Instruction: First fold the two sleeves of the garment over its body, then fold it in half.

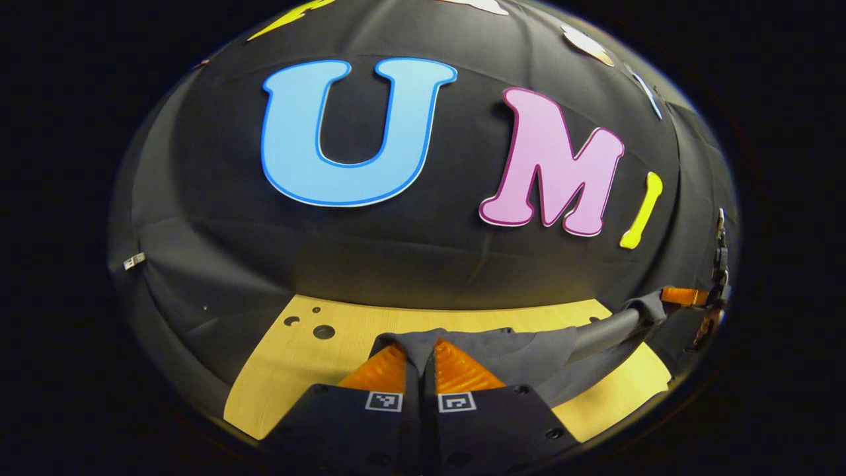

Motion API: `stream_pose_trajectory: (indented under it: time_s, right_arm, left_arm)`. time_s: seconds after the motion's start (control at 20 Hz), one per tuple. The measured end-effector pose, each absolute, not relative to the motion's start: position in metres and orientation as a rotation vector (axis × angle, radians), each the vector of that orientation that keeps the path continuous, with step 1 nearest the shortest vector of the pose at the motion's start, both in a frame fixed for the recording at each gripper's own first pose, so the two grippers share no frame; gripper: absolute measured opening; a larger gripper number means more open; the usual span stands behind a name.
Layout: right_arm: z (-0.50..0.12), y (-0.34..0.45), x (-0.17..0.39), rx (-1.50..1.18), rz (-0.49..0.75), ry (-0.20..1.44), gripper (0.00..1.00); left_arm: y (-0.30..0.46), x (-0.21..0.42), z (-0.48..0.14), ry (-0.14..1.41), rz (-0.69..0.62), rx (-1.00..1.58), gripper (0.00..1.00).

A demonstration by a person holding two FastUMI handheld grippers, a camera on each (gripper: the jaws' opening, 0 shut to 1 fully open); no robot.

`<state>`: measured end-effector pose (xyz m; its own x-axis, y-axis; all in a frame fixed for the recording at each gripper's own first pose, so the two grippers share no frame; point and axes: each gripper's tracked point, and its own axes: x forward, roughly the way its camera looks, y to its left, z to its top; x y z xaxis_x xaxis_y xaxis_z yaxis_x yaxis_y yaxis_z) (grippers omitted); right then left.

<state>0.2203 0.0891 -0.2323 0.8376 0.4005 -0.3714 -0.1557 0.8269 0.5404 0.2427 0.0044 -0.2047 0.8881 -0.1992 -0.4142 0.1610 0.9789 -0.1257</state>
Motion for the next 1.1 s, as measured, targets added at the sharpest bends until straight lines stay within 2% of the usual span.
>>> stream_pose_trajectory:
  time_s: [0.65,0.85,0.9,0.95,1.1]
  right_arm:
    - [-0.365,0.129,0.291,0.445,0.284,0.637,0.05]
    - [-0.428,0.144,0.304,0.427,0.278,0.702,0.05]
    - [-0.438,0.147,0.306,0.423,0.273,0.712,0.05]
    - [-0.446,0.149,0.308,0.423,0.267,0.719,0.05]
    - [-0.471,0.155,0.311,0.415,0.255,0.748,0.05]
  left_arm:
    - [-0.002,0.32,-0.335,0.591,-0.135,-0.094,0.05]
    - [-0.002,0.332,-0.374,0.633,-0.1,-0.078,0.06]
    - [-0.003,0.335,-0.381,0.637,-0.093,-0.068,0.02]
    - [-0.004,0.338,-0.39,0.64,-0.087,-0.057,0.05]
    - [-0.005,0.343,-0.412,0.663,-0.072,-0.029,0.05]
